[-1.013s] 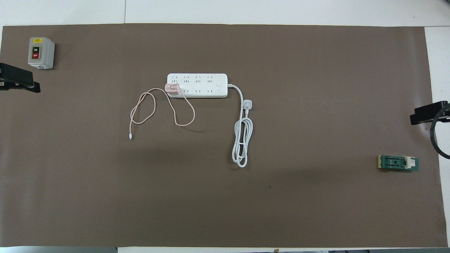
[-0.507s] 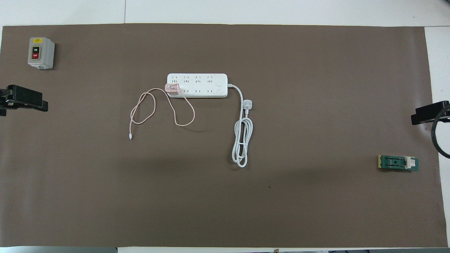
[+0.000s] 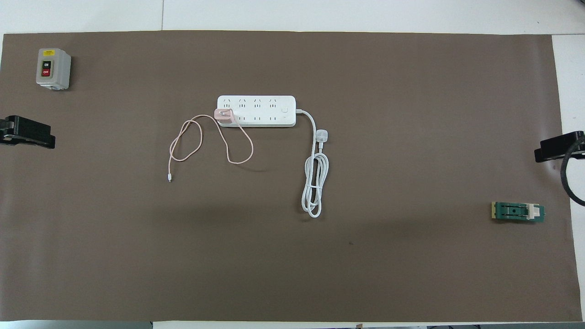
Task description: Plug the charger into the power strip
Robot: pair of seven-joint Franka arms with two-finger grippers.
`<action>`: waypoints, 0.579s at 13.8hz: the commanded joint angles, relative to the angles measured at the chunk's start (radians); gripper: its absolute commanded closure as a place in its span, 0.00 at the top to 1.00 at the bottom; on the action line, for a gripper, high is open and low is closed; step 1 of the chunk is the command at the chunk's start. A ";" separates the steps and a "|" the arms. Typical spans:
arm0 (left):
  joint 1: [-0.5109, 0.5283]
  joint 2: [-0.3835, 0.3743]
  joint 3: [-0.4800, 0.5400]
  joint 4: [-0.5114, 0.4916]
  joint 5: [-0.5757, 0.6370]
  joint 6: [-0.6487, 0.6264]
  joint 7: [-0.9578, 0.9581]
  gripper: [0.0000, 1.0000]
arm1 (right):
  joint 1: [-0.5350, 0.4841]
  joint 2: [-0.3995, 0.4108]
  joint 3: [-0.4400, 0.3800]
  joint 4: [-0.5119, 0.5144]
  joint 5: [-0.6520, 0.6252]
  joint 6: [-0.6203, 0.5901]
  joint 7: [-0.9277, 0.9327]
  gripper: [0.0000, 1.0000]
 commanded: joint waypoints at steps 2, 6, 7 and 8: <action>-0.014 -0.050 0.007 -0.033 0.011 -0.010 -0.023 1.00 | -0.019 -0.019 0.009 -0.019 -0.006 -0.005 -0.023 1.00; -0.016 -0.053 0.005 -0.033 -0.017 -0.027 -0.046 1.00 | -0.017 -0.019 0.009 -0.019 -0.006 -0.005 -0.023 1.00; -0.016 -0.052 0.005 -0.033 -0.027 -0.038 -0.048 1.00 | -0.017 -0.019 0.009 -0.018 -0.006 -0.005 -0.023 1.00; -0.016 -0.052 0.005 -0.032 -0.036 -0.046 -0.049 1.00 | -0.019 -0.019 0.009 -0.019 -0.006 -0.005 -0.023 1.00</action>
